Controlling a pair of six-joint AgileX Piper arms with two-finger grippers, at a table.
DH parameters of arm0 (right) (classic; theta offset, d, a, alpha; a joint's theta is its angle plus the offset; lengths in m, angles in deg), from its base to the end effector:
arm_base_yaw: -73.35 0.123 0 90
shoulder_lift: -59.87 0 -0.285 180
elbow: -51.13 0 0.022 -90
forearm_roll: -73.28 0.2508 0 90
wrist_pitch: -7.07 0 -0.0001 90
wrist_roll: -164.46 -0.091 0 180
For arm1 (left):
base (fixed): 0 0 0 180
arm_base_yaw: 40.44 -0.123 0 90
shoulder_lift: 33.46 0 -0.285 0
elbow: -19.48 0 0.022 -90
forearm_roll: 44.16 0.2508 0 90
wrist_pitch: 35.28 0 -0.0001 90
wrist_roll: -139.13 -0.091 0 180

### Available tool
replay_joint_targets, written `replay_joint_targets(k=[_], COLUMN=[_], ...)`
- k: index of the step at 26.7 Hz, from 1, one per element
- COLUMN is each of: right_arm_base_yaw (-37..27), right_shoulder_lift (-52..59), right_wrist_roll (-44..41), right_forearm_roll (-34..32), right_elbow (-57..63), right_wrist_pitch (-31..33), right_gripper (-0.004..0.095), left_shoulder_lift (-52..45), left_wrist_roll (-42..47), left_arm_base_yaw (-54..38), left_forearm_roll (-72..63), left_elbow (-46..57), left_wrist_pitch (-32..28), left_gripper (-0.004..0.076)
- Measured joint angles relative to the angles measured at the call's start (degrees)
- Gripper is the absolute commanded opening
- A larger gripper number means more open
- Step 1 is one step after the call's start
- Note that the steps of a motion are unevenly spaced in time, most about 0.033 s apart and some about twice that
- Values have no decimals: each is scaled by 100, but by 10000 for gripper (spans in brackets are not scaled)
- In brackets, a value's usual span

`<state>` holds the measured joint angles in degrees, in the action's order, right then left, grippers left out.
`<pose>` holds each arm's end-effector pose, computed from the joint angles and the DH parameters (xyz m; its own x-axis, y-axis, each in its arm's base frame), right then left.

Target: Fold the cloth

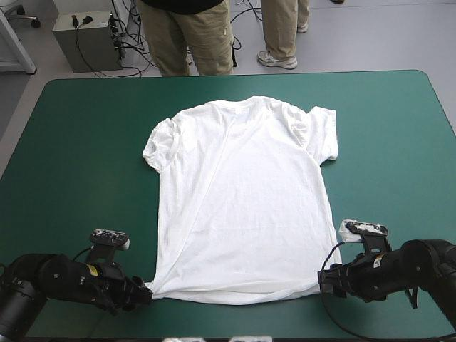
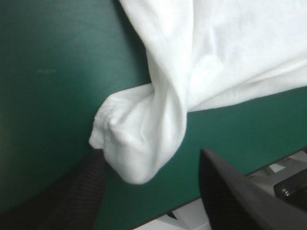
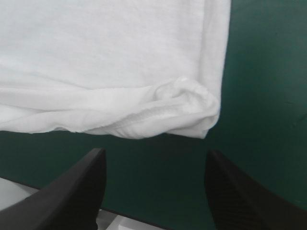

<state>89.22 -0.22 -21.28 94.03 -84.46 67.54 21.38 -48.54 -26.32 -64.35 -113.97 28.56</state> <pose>0.1183 0.0628 0.2456 -0.9812 -0.0011 -0.1929 -0.0726 0.9285 0.3641 0.1000 -0.0542 0.2449 -0.9393 0.2099 -0.2715 0.2908 0.9069 -0.3048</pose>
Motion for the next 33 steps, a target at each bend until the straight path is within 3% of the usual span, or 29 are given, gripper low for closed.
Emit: replay_joint_targets(k=[6,13,20,27,33], right_arm_base_yaw=[0,0,0,0,-5], right_shoulder_lift=[0,0,-198,-464,-475], right_wrist_roll=[-5,-446,-624,-682,-713], right_forearm_roll=[-47,-710,-961,-961,-961], right_elbow=[-801,-2050,-2542,-2601,-2603], right_wrist_pitch=[154,149,149,149,127], right_gripper=[477,473,473,472,472], left_shoulder_lift=[0,485,1923,3674,4850], left_wrist_roll=[206,561,566,767,801], left_arm_base_yaw=[0,0,0,0,0], left_forearm_roll=[63,654,817,1286,1511], left_elbow=[-815,-1874,-2945,-4266,-4600], left_wrist_pitch=[33,-152,-561,-575,-629], left_gripper=[444,444,444,444,440])
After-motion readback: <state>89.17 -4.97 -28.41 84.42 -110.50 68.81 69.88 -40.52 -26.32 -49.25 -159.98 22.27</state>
